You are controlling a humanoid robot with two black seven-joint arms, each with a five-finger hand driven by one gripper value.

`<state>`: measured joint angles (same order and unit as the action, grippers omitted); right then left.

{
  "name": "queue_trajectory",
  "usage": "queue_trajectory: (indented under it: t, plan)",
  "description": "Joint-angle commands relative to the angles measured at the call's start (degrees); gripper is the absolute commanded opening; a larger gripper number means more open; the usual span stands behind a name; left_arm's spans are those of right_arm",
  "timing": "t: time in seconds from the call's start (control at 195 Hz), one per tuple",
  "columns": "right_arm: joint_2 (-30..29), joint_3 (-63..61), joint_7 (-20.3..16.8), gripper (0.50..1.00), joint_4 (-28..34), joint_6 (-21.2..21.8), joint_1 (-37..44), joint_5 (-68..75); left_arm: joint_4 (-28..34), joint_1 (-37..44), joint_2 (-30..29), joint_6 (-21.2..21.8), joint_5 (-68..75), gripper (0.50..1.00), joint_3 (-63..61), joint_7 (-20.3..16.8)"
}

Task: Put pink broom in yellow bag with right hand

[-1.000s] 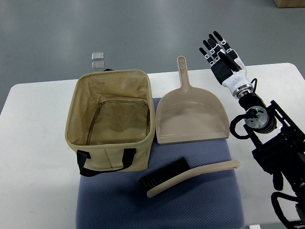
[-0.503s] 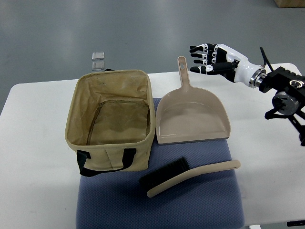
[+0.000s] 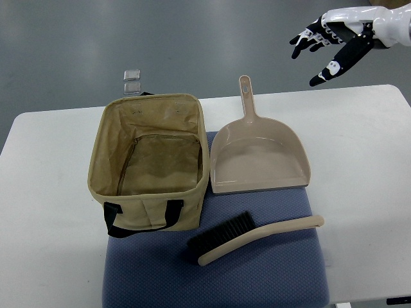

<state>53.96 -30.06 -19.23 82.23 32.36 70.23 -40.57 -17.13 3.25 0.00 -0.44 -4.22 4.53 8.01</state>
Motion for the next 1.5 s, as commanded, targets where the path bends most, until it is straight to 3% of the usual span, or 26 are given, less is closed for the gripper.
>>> queue_trajectory:
  t: [0.0, 0.241, 0.59, 1.005, 1.492]
  plan:
    - [2.20, 0.01, -1.51, 0.930, 3.99, 0.95, 0.43, 4.00, 0.08, 0.00, 0.00, -0.08, 0.08, 1.000, 0.04, -0.01]
    - [1.77, -0.43, 0.33, 0.928, 7.59, 0.07, -4.48, 14.90, 0.34, -0.26, 0.00, 0.01, 0.00, 1.000, 0.04, -0.01]
    - [0.89, -0.17, 1.65, 0.856, 9.79, -3.89, -16.35, 6.64, 0.34, -0.35, 0.00, 0.09, 0.00, 1.000, 0.21, -0.01]
    - [-0.87, 0.18, 2.27, 0.868, 10.41, -3.97, -27.87, -4.43, 0.69, -0.35, 0.00, 0.27, 0.00, 1.000, 0.30, -0.01]
    - [-3.07, 0.71, 2.27, 0.889, 10.32, -5.12, -29.89, -14.10, 0.87, -0.35, 0.00, 0.27, 0.00, 1.000, 0.30, 0.08]
